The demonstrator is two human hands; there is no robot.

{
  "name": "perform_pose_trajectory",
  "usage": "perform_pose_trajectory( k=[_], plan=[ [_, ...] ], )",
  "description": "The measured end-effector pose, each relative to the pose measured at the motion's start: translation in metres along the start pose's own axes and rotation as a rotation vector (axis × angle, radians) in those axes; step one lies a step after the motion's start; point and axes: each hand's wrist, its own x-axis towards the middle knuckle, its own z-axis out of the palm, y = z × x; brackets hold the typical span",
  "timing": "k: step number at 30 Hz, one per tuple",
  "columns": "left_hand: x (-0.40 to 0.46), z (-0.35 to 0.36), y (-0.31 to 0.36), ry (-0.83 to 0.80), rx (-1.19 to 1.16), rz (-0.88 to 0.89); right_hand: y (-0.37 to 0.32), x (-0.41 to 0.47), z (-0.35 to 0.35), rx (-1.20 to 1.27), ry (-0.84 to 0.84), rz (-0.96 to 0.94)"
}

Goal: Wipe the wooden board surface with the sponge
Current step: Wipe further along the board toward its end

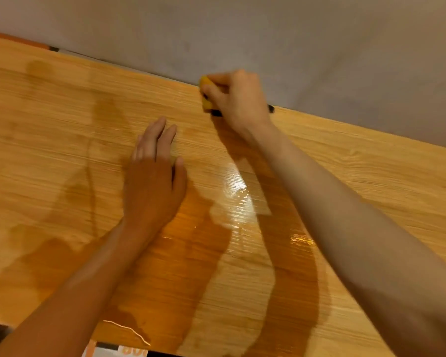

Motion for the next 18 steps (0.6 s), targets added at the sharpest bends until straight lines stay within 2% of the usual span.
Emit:
perform_pose_trajectory(
  k=[4,8,11,16,18],
  plan=[
    [-0.001,0.003,-0.002,-0.003,-0.004,-0.014,0.062,-0.050,-0.053,-0.051,0.214,0.140],
    [-0.003,0.002,-0.003,0.024,-0.016,0.009,0.067,-0.046,-0.037,-0.115,0.349,0.261],
    [-0.004,0.004,-0.004,0.037,-0.039,0.018,0.041,-0.051,-0.006,-0.162,0.322,0.150],
    [-0.003,0.005,-0.005,0.054,-0.027,0.042,0.017,-0.153,0.028,-0.204,0.163,-0.028],
    [-0.003,0.004,-0.005,0.055,-0.009,0.047,0.017,-0.167,0.031,-0.271,0.092,-0.060]
  ],
)
